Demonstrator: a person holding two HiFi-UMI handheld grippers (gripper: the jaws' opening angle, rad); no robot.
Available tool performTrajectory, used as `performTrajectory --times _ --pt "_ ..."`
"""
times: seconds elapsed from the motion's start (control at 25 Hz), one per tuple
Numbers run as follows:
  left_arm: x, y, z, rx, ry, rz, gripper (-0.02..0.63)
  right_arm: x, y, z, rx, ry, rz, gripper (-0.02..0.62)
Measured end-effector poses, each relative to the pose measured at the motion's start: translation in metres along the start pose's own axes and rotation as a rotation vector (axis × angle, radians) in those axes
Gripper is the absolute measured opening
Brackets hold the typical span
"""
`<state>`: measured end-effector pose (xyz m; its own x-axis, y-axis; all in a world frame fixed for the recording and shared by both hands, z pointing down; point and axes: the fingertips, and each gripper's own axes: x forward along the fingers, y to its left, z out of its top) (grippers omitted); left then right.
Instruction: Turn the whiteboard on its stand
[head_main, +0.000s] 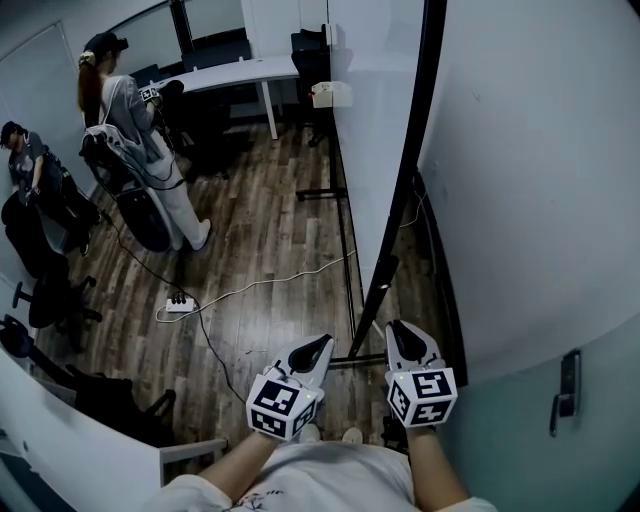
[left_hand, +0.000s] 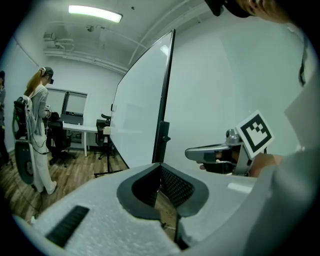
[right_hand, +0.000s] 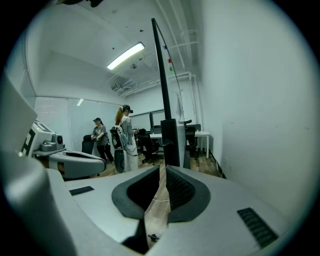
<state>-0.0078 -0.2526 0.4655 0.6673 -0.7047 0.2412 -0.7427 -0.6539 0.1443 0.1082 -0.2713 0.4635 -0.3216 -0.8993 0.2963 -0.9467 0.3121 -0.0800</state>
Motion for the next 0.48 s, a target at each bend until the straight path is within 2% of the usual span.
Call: performTrajectory --times 0.16,0.28,0.48 --pt "0.01 0.008 0.0 -0.006 0.004 0.008 0.011 0.021 -0.005 0.001 -0.012 0.01 0.01 0.018" --pt "0.016 0.014 0.0 -0.01 0.008 0.016 0.011 0.039 -0.01 0.001 -0.018 0.027 0.012 0.108" --pt "0.022 0.023 -0.003 -0.023 0.022 0.029 0.011 0.065 -0.019 0.003 -0.015 0.033 -0.001 0.152"
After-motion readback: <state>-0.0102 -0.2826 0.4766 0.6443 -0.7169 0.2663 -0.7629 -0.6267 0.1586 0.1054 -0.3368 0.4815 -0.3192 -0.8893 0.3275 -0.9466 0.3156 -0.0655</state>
